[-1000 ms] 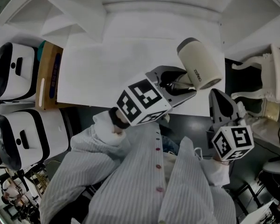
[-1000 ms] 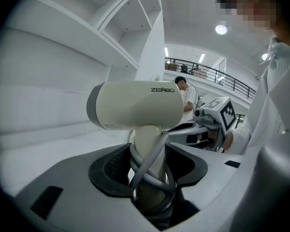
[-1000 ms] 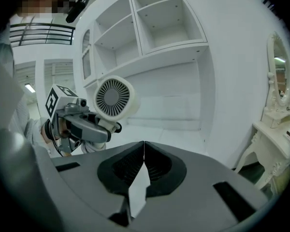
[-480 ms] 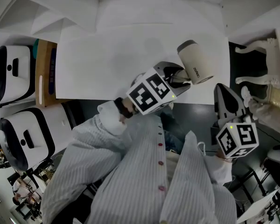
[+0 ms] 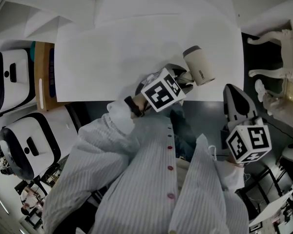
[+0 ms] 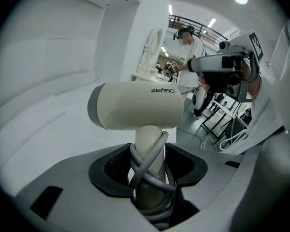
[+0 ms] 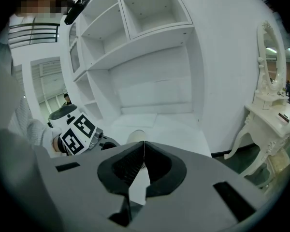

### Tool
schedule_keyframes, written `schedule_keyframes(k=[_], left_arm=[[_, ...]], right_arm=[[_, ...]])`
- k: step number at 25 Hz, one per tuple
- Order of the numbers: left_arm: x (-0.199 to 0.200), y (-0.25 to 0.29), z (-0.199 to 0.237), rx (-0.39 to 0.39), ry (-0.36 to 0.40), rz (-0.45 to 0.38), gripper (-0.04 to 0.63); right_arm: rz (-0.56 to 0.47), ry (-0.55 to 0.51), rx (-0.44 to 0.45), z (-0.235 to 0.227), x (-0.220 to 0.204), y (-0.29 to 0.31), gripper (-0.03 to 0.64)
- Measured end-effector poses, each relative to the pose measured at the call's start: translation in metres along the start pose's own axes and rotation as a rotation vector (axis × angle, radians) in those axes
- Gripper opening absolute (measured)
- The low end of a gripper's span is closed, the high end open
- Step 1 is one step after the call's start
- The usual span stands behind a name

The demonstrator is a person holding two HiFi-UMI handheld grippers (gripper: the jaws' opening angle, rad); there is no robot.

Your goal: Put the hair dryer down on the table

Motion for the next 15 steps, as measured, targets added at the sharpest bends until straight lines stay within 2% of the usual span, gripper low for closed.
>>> schedule_keyframes(k=[4,10,15], left_arm=[[-0.012,0.011,-0.004,-0.018,0.008,0.044,0.218],[-0.029,0.022,-0.011,-0.015,0.069,0.115,0.218],[-0.041,0.032,-0.015,-0.021,0.09,0.153,0.218]], right_arm=[[0.01,0.012,-0.004,-0.001,-0.007,0.0,0.011],[0.013,0.033,-0.021,-0.003,-0.014,-0.002,0.011],[0.011,0.049,-0.038,-0.004,-0.019,-0.007,0.012]])
Point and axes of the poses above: the fingertips, and each gripper's own axes: y forward along the fingers, z to its left, x out of its top, the point moved 3 cm from there along -y, backward along the fingers, and after that the axes turned 13 degrees about x, right-handed, at the moved point
